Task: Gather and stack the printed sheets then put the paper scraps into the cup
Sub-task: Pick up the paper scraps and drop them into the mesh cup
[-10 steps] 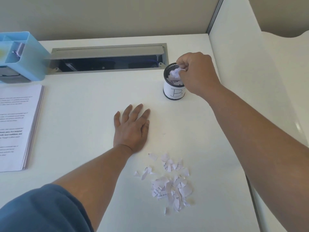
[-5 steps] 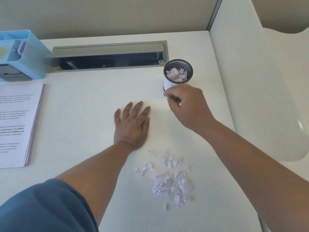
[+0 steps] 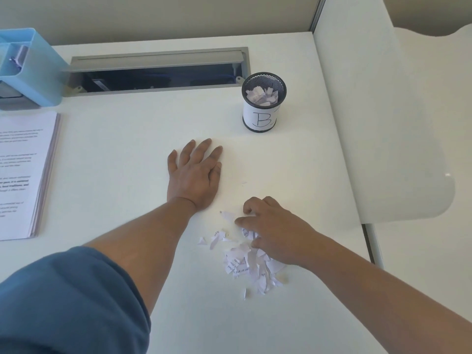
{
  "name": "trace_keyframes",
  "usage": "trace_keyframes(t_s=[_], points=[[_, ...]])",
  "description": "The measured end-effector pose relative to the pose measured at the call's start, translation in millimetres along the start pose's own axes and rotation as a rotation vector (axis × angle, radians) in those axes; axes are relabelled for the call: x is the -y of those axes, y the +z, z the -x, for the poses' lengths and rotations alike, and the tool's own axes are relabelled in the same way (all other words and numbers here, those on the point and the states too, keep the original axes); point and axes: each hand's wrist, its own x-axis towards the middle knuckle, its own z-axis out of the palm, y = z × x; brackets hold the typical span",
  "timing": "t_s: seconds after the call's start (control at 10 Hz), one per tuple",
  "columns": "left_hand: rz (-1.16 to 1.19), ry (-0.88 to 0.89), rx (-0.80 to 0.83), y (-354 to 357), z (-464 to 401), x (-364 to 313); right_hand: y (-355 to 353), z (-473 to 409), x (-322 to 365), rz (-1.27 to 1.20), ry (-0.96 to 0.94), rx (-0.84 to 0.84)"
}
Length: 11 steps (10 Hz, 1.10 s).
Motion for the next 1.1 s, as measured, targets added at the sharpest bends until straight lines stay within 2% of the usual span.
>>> trace_keyframes(t_s=[0.1, 0.5, 0.7, 0.8, 0.9, 1.1], points=[[-0.005, -0.001, 0.001, 0.0, 0.1, -0.2, 5.7, -2.0, -0.5, -0.016, 0.002, -0.056], [-0.006, 0.005, -0.009, 1.0, -0.3, 0.9, -0.8, -3.7, -2.8, -0.059, 0.044, -0.104], [-0.006, 0.003, -0.008, 0.7, 0.0, 0.9, -15.2, -6.3, -5.6, -0.176, 0.082, -0.196], [-0.009, 0.006, -0.01, 0.5, -0.5, 0.8, -34.3, -8.4, -5.5, -0.393, 0.147, -0.338], [-0.006, 0.005, -0.005, 0.5, -1.0, 0.9, -51.4, -12.2, -6.2, -0.499, 0.163, -0.42], [0.002, 0.002, -0.005, 0.0, -0.6, 1.3, -110.4, -36.3, -8.2, -0.526, 0.13, -0.667]])
